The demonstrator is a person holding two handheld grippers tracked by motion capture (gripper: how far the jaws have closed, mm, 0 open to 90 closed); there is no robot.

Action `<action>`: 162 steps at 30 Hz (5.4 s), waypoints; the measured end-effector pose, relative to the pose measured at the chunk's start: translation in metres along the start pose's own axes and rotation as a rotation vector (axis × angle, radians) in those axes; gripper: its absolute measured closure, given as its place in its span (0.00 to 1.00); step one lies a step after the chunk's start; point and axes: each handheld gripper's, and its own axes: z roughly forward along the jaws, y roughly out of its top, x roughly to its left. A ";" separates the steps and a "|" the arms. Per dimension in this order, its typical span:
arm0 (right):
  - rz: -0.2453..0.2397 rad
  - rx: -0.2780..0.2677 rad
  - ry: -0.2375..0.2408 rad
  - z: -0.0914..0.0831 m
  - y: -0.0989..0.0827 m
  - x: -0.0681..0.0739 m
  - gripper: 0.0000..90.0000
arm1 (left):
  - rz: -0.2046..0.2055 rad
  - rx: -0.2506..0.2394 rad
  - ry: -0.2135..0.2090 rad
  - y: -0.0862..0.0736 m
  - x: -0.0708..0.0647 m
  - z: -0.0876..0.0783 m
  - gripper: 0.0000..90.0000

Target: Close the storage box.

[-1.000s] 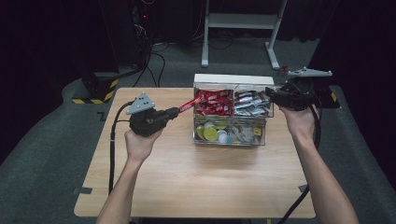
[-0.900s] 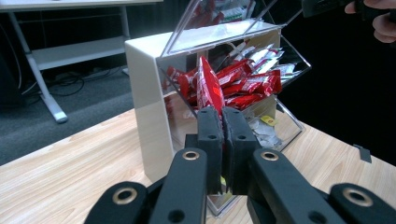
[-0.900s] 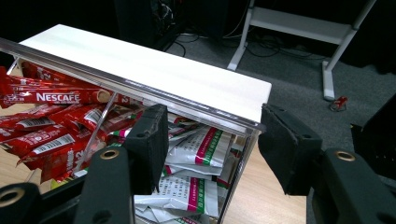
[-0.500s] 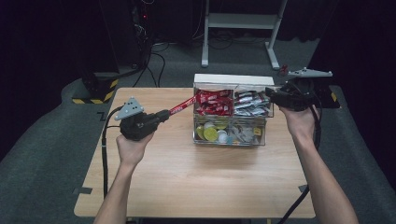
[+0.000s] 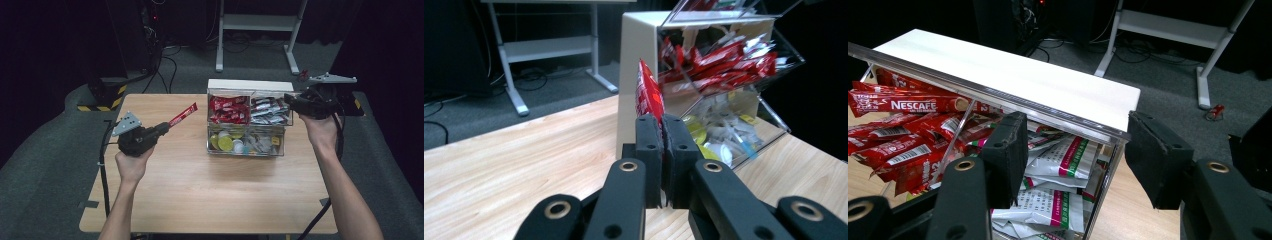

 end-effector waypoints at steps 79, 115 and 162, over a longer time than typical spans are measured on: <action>0.024 -0.015 0.007 0.006 -0.010 -0.001 0.47 | -0.099 0.316 0.176 -0.139 0.023 0.086 0.89; 0.027 -0.011 -0.010 0.008 -0.029 0.004 0.45 | -0.115 0.377 0.416 -0.166 0.052 0.045 0.50; 0.020 0.019 0.047 0.013 -0.072 0.015 0.30 | -0.121 0.377 0.392 -0.166 0.053 0.046 0.42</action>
